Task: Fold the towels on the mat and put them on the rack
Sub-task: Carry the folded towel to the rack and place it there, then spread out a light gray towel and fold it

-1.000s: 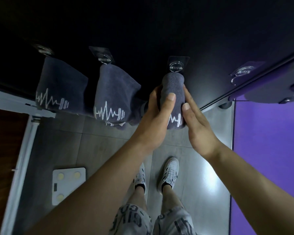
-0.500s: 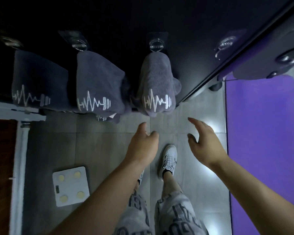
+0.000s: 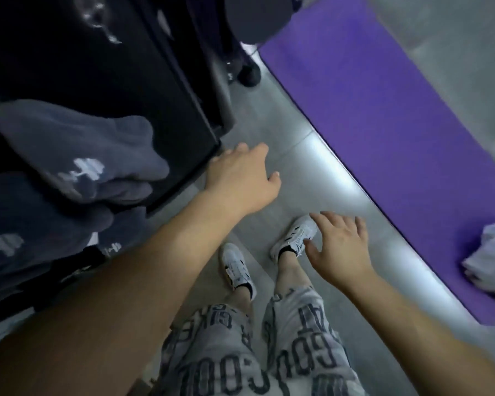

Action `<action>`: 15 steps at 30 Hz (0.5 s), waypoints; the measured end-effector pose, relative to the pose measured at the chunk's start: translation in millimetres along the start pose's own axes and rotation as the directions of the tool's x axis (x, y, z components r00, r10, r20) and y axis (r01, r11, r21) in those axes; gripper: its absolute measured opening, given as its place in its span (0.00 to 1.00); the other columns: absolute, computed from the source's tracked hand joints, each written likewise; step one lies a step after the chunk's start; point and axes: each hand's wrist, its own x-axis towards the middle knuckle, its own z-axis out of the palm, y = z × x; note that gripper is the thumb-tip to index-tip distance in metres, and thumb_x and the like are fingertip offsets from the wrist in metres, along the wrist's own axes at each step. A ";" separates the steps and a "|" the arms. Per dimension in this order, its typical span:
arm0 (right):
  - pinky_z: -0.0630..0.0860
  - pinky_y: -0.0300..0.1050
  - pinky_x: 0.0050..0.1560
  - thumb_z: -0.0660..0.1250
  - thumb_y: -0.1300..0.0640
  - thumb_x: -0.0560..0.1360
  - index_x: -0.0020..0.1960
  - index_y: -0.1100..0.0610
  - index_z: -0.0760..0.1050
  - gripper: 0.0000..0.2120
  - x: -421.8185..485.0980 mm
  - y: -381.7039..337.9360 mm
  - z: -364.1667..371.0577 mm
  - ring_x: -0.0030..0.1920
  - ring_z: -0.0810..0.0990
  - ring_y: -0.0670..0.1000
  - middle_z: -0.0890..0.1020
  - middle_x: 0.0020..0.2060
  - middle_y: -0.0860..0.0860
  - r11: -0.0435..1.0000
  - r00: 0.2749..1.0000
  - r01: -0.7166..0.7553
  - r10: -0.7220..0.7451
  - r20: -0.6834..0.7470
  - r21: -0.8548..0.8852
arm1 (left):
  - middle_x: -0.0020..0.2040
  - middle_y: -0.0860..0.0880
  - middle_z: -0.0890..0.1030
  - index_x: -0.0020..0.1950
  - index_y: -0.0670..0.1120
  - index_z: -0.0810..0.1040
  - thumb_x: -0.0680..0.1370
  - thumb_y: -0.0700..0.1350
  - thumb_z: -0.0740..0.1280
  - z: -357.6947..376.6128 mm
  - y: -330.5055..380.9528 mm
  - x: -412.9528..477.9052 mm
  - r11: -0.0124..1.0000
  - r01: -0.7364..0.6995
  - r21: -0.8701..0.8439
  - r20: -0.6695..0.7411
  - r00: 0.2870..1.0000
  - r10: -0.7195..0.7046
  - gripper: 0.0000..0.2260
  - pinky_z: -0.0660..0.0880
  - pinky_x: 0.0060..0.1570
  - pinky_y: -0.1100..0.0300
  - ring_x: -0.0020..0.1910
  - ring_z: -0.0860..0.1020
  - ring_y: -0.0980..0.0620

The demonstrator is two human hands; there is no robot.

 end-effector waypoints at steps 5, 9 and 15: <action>0.63 0.63 0.71 0.71 0.47 0.73 0.70 0.51 0.74 0.26 -31.3 58.6 9.0 0.66 0.73 0.59 0.78 0.65 0.52 0.950 0.967 -0.232 0.248 -0.050 0.211 | 0.66 0.42 0.75 0.72 0.49 0.69 0.79 0.60 0.61 21.2 107.7 37.1 0.938 -0.298 0.179 0.118 0.953 0.280 0.25 0.70 0.62 0.46 0.65 0.74 0.40; 0.72 0.57 0.58 0.73 0.51 0.72 0.67 0.53 0.75 0.24 -51.0 113.1 10.3 0.61 0.75 0.61 0.78 0.62 0.53 0.827 0.887 -0.392 0.456 -0.073 0.403 | 0.64 0.43 0.76 0.71 0.49 0.70 0.79 0.61 0.61 48.3 196.5 59.4 0.829 -0.471 0.300 0.199 0.881 0.429 0.25 0.71 0.60 0.47 0.64 0.75 0.40; 0.71 0.55 0.58 0.70 0.50 0.74 0.69 0.52 0.73 0.25 -66.2 196.7 3.5 0.61 0.74 0.59 0.76 0.64 0.52 0.668 0.768 -0.541 0.640 -0.022 0.511 | 0.61 0.44 0.76 0.69 0.49 0.71 0.79 0.60 0.61 73.7 317.7 91.4 0.691 -0.619 0.373 0.318 0.785 0.532 0.23 0.71 0.59 0.46 0.62 0.76 0.40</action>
